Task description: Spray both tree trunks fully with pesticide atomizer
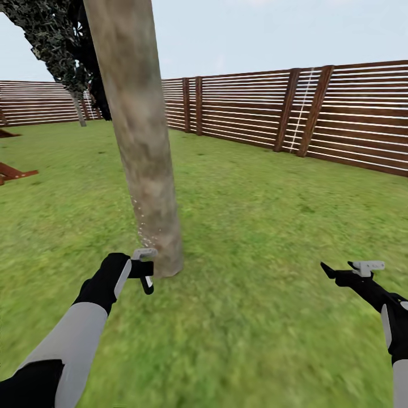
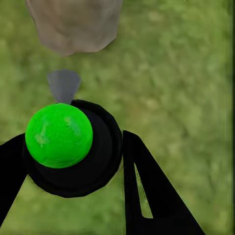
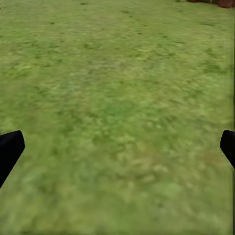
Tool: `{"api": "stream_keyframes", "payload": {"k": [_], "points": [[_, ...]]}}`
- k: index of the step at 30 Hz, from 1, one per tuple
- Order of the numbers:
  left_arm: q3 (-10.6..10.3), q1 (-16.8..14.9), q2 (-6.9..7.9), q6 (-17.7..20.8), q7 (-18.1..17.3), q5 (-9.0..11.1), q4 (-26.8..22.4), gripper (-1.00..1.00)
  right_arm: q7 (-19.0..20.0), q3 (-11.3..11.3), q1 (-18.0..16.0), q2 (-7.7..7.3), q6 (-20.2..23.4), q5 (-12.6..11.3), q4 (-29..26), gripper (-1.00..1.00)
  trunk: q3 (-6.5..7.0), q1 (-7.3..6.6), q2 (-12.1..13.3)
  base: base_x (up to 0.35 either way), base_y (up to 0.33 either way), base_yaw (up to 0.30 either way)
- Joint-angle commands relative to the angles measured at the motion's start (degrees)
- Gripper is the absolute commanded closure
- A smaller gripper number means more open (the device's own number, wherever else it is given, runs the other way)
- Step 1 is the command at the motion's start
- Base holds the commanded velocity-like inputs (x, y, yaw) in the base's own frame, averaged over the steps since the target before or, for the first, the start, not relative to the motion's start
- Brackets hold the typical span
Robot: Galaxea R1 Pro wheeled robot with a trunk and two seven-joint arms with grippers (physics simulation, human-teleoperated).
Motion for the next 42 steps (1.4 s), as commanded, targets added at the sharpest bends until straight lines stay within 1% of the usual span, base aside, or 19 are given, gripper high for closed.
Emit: {"api": "stream_keyframes", "payload": {"k": [1, 10, 17, 20, 22, 23, 24, 25, 26, 29, 31, 32, 35, 36, 39, 42], "points": [[0.00, 0.00, 0.00, 0.00, 0.00, 0.01, 0.00, 1.00, 0.00, -0.01, 0.00, 0.00, 0.00, 0.02, 0.00, -1.00, 0.00, 0.00, 0.00, 0.000, -0.275, 0.163], [0.00, 0.00, 0.00, 0.00, 0.09, -0.14, -0.09, 1.00, 0.00, -0.01, 0.00, 0.00, 0.00, 0.06, 0.00, -1.00, 0.00, 0.00, 0.00, 0.000, -0.275, 0.252], [-0.04, 0.00, -0.10, 0.08, 0.18, -0.55, -0.31, 1.00, 0.00, -0.01, 0.00, 0.00, 0.00, 0.06, 0.00, -1.00, 0.00, 0.00, 0.00, 0.121, -0.247, 0.018], [0.18, 0.00, 0.12, 0.08, 0.13, -0.49, -0.84, 1.00, 0.00, -0.01, 0.00, 0.00, 0.00, 0.07, 0.00, -1.00, 0.00, 0.00, 0.00, 0.072, -0.060, 0.000], [0.25, -0.50, 0.40, 1.02, 0.09, -0.42, -1.08, 1.00, 0.00, -0.01, 0.00, 0.00, 0.00, 0.06, 0.00, -1.00, 0.00, 0.00, 0.00, 0.006, -0.005, 0.000], [0.27, -0.99, 0.46, 3.02, 0.05, -0.28, -1.20, 1.00, 0.00, -0.01, 0.00, 0.00, 0.00, 0.07, 0.00, -1.00, 0.00, 0.00, 0.00, 0.002, -0.002, 0.000], [0.25, -2.68, 0.43, 6.01, 0.03, -0.24, -2.50, 1.00, 0.00, -0.01, 0.00, 0.00, 0.00, 0.07, 0.00, -1.00, 0.00, 0.00, 0.00, 0.001, -0.001, 0.000], [0.26, -5.08, 0.35, 8.78, 0.01, -0.25, -4.49, 1.00, 0.00, -0.01, 0.00, 0.00, 0.00, 0.07, 0.00, -1.00, 0.00, 0.00, 0.00, 0.000, 0.000, 0.000], [0.20, -8.32, 0.22, 10.32, 0.07, -0.36, -6.00, 1.00, 0.00, -0.01, 0.00, 0.00, 0.00, 0.07, 0.00, -1.00, 0.00, 0.00, 0.00, 0.000, 0.000, 0.000], [0.18, -14.69, 0.31, 11.34, 0.09, -0.34, -5.78, 1.00, 0.00, -0.01, 0.00, -0.08, 0.00, 0.06, 0.00, -1.00, 0.00, 0.00, 0.00, 0.000, 0.000, 0.000], [0.24, -19.16, 0.38, 11.64, 0.09, -0.34, -3.69, 1.00, 0.00, -0.01, 0.00, -0.06, 0.00, 0.06, 0.00, -1.00, 0.00, 0.00, 0.00, 0.000, 0.000, 0.000], [0.25, -20.38, 0.37, 11.67, 0.09, -0.30, -2.75, 1.00, 0.00, -0.01, 0.00, -0.06, 0.00, 0.07, 0.00, -1.00, 0.00, 0.00, 0.00, 0.000, 0.000, 0.000], [0.26, -23.09, 0.43, 11.69, 0.09, -0.26, -0.54, 1.00, 0.00, -0.03, 0.00, -0.09, 0.00, 0.06, 0.00, -1.00, 0.00, 0.00, 0.00, 0.000, 0.000, 0.000], [0.26, -23.39, 0.47, 11.69, 0.09, -0.26, -0.27, 1.00, 0.00, -0.02, 0.00, -0.09, 0.00, 0.05, 0.00, -1.00, 0.00, 0.00, 0.00, 0.000, 0.000, 0.000], [0.31, -23.54, 0.48, 11.69, 0.09, -0.25, -0.11, 1.00, 0.00, -0.03, 0.00, -0.07, 0.00, 0.02, 0.00, -1.00, 0.00, 0.00, 0.00, 0.000, 0.000, 0.000], [0.27, -22.55, 0.46, 11.64, 0.07, -0.25, -0.09, 1.00, 0.00, -0.01, 0.00, -0.07, 0.00, 0.03, 0.00, -1.00, 0.00, 0.00, 0.00, 0.000, 0.000, 0.000]]}}
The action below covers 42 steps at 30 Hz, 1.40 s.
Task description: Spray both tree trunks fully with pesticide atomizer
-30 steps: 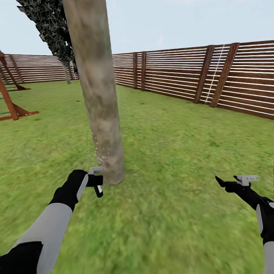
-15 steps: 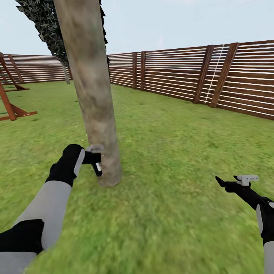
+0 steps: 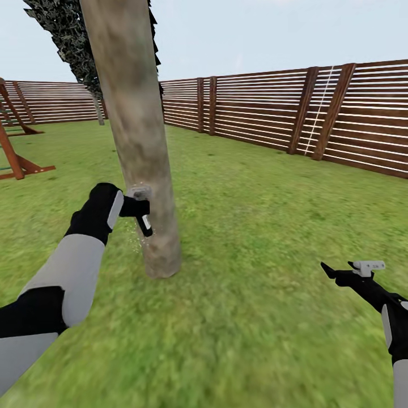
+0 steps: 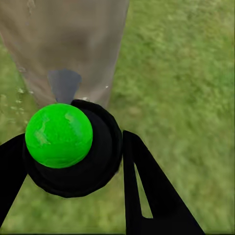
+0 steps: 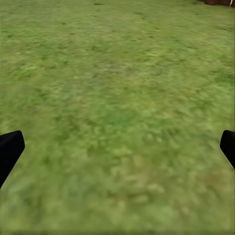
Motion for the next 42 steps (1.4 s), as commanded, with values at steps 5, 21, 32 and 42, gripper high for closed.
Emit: {"api": "stream_keyframes", "payload": {"k": [5, 21, 32, 42], "points": [[-0.16, 6.20, -0.34, -0.62, 0.00, 0.10, 0.16, 1.00, 0.00, 0.01, 0.00, 0.01, 0.00, -0.03, 0.00, -1.00, 0.00, 0.00, 0.00, 0.000, 0.000, 0.000], [-0.10, 14.34, -0.64, -31.05, 6.80, 0.34, 26.64, 1.00, 0.00, 0.06, 0.00, 0.07, 0.00, 0.04, 0.09, -1.00, 0.00, 0.00, 0.00, 0.000, 0.000, 0.000], [0.06, 15.24, -0.72, -31.32, 6.88, 0.40, 26.10, 1.00, 0.00, 0.01, 0.00, 0.07, 0.00, 0.04, 0.02, -1.00, 0.00, 0.00, 0.00, 0.000, -0.177, 0.102], [0.17, 15.22, -0.64, -31.26, 6.97, 0.37, 26.02, 1.00, 0.00, 0.01, 0.00, 0.07, 0.00, 0.04, 0.00, -1.00, 0.00, 0.00, 0.00, 0.026, -0.266, 0.200]]}}
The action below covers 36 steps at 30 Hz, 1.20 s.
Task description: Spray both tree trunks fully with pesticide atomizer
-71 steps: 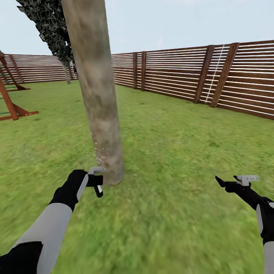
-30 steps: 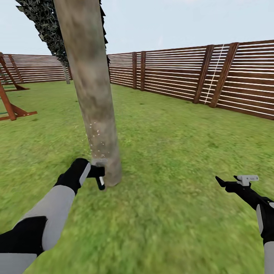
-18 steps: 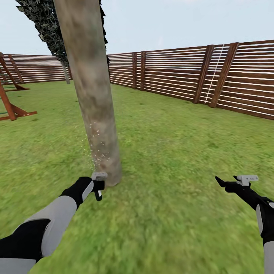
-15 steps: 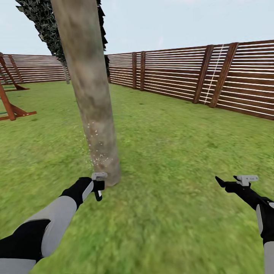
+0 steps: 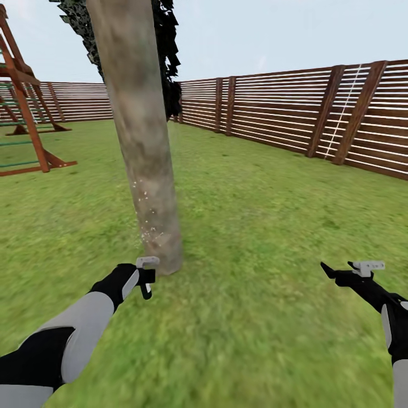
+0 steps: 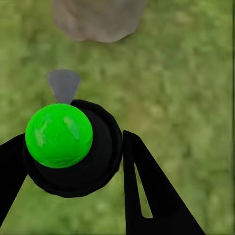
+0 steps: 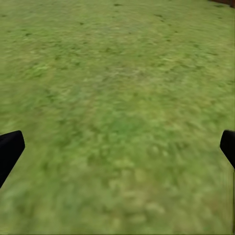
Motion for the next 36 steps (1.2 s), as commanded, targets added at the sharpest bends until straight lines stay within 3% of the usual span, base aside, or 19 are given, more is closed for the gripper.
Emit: {"api": "stream_keyframes", "payload": {"k": [1, 10, 18, 28, 36], "points": [[0.00, 0.00, 0.00, 0.01, 0.00, -0.01, -0.01, 1.00, 0.00, 0.00, 0.00, 0.00, 0.00, 0.00, 0.00, -1.00, 0.00, 0.00, 0.00, 0.157, -0.174, 0.007], [0.00, 0.00, -0.05, 0.02, 0.00, 0.02, -0.01, 1.00, 0.00, 0.00, 0.00, 0.00, 0.00, 0.00, 0.00, -1.00, 0.00, 0.00, 0.00, 0.159, -0.159, 0.013], [0.04, 0.01, -0.01, 0.02, 0.00, -0.02, -0.01, 1.00, 0.00, 0.00, 0.00, 0.00, 0.00, 0.00, 0.00, -1.00, 0.00, 0.00, 0.00, 0.007, -0.267, 0.247], [0.00, 0.00, 0.00, 0.02, 0.00, -0.07, -0.01, 1.00, 0.00, 0.00, 0.00, 0.00, -0.09, 0.00, 0.00, -1.00, 0.00, 0.00, 0.00, 0.000, -0.271, 0.025], [0.11, 0.01, 0.00, 0.02, 0.09, -0.07, -0.01, 1.00, 0.00, 0.00, 0.00, 0.00, -0.09, 0.00, 0.00, -1.00, 0.00, 0.00, 0.00, 0.036, -0.269, 0.257]]}}
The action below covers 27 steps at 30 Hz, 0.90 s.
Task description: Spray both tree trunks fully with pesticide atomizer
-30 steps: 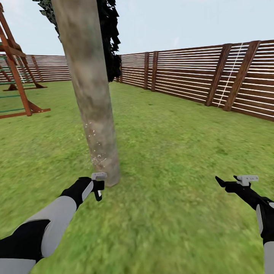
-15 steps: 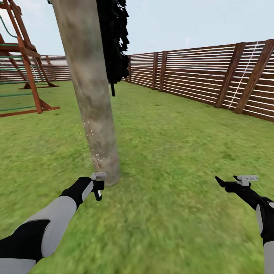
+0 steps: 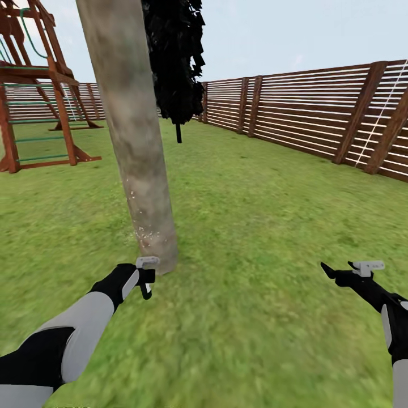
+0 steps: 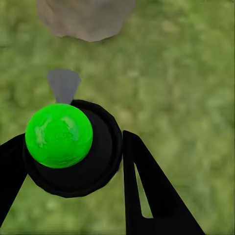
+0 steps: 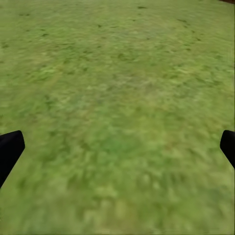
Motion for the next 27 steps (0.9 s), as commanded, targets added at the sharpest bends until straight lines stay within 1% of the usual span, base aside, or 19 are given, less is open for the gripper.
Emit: {"api": "stream_keyframes", "payload": {"k": [1, 7, 10, 17, 27], "points": [[-0.02, -0.03, 0.00, 0.00, 0.01, -0.01, 0.00, 1.00, 0.00, 0.00, 0.00, 0.00, 0.00, 0.00, 0.00, -1.00, 0.00, 0.00, 0.00, 0.163, -0.248, 0.277], [-0.03, 0.01, 0.00, 0.00, 0.01, -0.01, 0.00, 1.00, 0.00, 0.00, 0.00, 0.00, 0.00, 0.00, 0.00, -1.00, 0.00, 0.00, 0.00, 0.173, -0.244, 0.277], [-0.03, 0.01, 0.00, 0.00, 0.01, -0.01, 0.00, 1.00, 0.00, 0.00, 0.00, 0.00, 0.00, 0.00, 0.00, -1.00, 0.00, 0.00, 0.00, 0.067, -0.261, 0.277], [-0.03, 0.00, 0.00, 0.00, 0.01, -0.01, -0.02, 1.00, 0.00, 0.00, 0.00, 0.00, 0.00, 0.00, 0.00, -1.00, 0.00, 0.00, 0.00, 0.002, -0.273, 0.057], [-0.09, 0.00, -0.26, -0.06, 0.01, 0.02, -0.29, 1.00, 0.00, 0.00, 0.00, 0.00, 0.00, 0.00, 0.00, -1.00, 0.00, 0.00, 0.00, 0.087, -0.263, 0.245]]}}
